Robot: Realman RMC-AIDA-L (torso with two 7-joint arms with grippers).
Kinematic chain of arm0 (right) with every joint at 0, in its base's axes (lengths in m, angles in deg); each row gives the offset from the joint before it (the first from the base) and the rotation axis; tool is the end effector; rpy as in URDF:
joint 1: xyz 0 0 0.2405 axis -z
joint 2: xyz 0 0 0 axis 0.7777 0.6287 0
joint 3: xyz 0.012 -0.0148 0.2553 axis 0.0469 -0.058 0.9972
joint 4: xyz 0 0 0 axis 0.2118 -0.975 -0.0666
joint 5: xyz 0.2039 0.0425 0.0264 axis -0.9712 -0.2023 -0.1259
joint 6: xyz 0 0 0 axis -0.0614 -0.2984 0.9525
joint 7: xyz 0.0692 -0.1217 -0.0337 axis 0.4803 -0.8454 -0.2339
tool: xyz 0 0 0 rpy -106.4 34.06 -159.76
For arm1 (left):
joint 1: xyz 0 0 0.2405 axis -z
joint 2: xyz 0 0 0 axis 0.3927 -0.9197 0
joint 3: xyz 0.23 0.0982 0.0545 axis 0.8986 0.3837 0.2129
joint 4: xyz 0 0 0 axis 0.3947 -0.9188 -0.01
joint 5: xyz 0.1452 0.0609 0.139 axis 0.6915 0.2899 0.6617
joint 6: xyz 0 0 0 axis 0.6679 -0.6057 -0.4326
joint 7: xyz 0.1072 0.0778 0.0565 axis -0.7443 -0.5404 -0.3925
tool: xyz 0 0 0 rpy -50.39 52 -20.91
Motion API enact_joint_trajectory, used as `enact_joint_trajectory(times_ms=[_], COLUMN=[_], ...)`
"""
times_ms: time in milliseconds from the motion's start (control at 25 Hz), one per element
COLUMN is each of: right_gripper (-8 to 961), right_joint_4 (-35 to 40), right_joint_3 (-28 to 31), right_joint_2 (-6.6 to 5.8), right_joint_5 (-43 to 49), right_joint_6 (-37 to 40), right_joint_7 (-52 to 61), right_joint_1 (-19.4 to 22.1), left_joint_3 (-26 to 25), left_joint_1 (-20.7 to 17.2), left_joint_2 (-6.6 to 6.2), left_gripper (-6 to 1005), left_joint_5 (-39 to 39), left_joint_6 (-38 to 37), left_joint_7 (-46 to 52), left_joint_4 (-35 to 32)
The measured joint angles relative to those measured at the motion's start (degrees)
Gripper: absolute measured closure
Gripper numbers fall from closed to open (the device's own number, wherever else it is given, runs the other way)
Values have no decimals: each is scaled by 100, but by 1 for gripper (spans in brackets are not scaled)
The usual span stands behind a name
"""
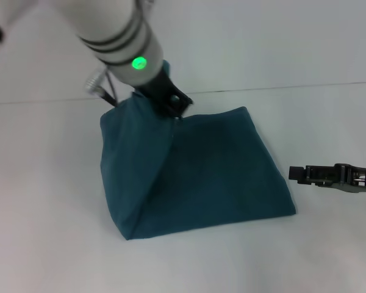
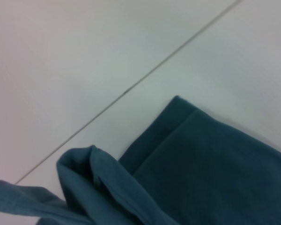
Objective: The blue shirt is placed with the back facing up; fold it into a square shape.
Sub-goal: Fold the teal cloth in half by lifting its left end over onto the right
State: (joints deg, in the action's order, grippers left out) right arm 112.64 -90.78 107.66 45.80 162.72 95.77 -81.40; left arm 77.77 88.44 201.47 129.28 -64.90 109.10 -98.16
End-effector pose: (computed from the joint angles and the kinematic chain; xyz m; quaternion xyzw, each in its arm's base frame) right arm 0.3151 0.3325 0.0475 -0.7697 0.5749 0.2553 0.1087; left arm -0.0133 0.4128 -0.0237 -0.9022 -0.2802 0.1555 0.2889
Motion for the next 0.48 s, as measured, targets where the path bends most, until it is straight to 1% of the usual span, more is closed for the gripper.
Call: enact_joint_trajectory(times_ms=[120, 200, 320, 480], right_gripper=[425, 425, 424, 424], right_joint_4=[0, 0, 0, 0], right_joint_3=[0, 0, 0, 0], right_joint_2=[-3, -4, -5, -5], right_joint_5=[2, 5, 7, 7], right_joint_6=[-5, -8, -10, -20], right_joint_7=[5, 7, 8, 14], right_joint_1=[0, -1, -12, -29], left_joint_3=[453, 524, 587, 714], left_joint_1=[202, 372, 510, 600], left_joint_2=[25, 62, 88, 92], left_gripper=[952, 952, 952, 951], left_joint_5=[0, -2, -17, -40], left_joint_6=[303, 505, 677, 742], left_joint_7=[211, 236, 240, 249], left_joint_4=[377, 674, 906, 876])
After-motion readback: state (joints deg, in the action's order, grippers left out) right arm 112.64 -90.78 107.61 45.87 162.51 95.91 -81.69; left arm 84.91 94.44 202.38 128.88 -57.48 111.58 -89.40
